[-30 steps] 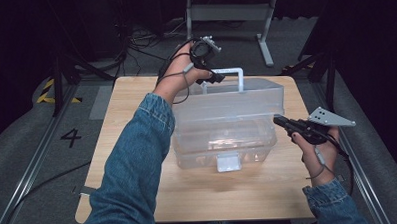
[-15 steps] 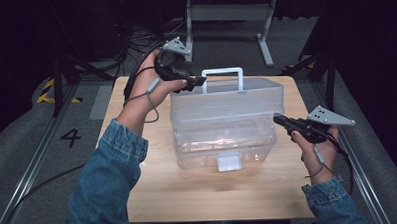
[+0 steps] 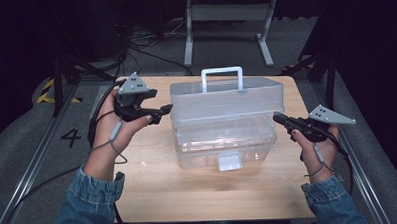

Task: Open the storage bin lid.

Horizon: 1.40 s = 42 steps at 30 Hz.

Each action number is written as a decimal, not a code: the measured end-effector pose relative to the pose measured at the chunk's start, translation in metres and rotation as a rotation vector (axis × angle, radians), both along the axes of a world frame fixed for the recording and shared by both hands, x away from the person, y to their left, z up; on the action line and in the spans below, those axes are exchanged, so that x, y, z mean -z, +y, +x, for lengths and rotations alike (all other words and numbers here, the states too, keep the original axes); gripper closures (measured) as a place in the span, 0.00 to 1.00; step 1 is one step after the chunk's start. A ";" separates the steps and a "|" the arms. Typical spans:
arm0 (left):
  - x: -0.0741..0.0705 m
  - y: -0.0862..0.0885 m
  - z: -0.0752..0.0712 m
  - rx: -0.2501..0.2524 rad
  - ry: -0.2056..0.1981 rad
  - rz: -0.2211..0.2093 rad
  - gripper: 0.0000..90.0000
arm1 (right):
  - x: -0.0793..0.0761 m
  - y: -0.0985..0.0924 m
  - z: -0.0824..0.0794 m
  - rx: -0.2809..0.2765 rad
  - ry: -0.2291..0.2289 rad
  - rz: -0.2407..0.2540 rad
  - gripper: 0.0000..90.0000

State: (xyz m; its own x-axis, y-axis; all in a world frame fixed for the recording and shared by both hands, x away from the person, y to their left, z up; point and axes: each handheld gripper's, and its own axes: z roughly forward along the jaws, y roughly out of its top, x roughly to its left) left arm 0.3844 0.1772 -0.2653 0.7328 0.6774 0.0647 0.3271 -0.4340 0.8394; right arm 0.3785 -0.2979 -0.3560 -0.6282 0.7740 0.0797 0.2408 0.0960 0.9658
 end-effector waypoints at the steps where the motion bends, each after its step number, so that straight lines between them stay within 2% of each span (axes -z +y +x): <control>1: 0.000 0.000 0.000 0.000 0.000 0.000 0.38 | 0.000 0.000 0.000 0.001 0.002 0.002 1.00; 2: 0.011 0.004 -0.005 -0.001 0.017 -0.035 0.38 | 0.000 0.000 0.000 0.002 0.001 0.000 1.00; 3: 0.011 0.004 -0.005 -0.001 0.017 -0.035 0.38 | 0.000 0.000 0.000 0.003 0.000 -0.003 1.00; 6: 0.028 0.008 -0.009 -0.004 0.033 -0.043 0.38 | 0.000 0.000 0.000 0.003 -0.002 -0.005 1.00; 10: 0.050 0.005 -0.015 0.021 0.028 -0.011 0.37 | 0.000 -0.001 0.000 0.000 0.005 0.008 1.00; 15: 0.061 0.000 -0.013 0.029 0.030 -0.012 0.37 | 0.000 -0.001 0.001 0.001 0.005 0.014 1.00; 20: 0.070 -0.010 -0.010 0.042 0.026 -0.007 0.38 | 0.000 -0.001 0.001 0.001 0.005 0.017 1.00; 25: 0.074 -0.020 -0.006 0.019 -0.004 0.032 0.37 | 0.000 -0.001 0.002 0.003 0.005 0.015 1.00; 29: 0.077 -0.025 -0.004 0.012 -0.012 0.031 0.39 | 0.000 -0.001 0.002 0.003 0.007 0.017 1.00; 36: 0.076 -0.025 -0.001 -0.041 -0.069 -0.047 0.42 | 0.000 -0.002 0.002 0.000 0.011 0.020 1.00; 42: 0.077 -0.031 0.003 -0.056 -0.100 -0.040 0.42 | -0.001 -0.002 0.002 -0.002 0.010 0.024 1.00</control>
State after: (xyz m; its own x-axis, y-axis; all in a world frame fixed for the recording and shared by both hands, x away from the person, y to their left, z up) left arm 0.3874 0.1459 -0.3423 0.6847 0.7207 0.1080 0.2635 -0.3830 0.8854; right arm 0.3808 -0.2996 -0.3554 -0.6284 0.7708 0.1047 0.2506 0.0731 0.9653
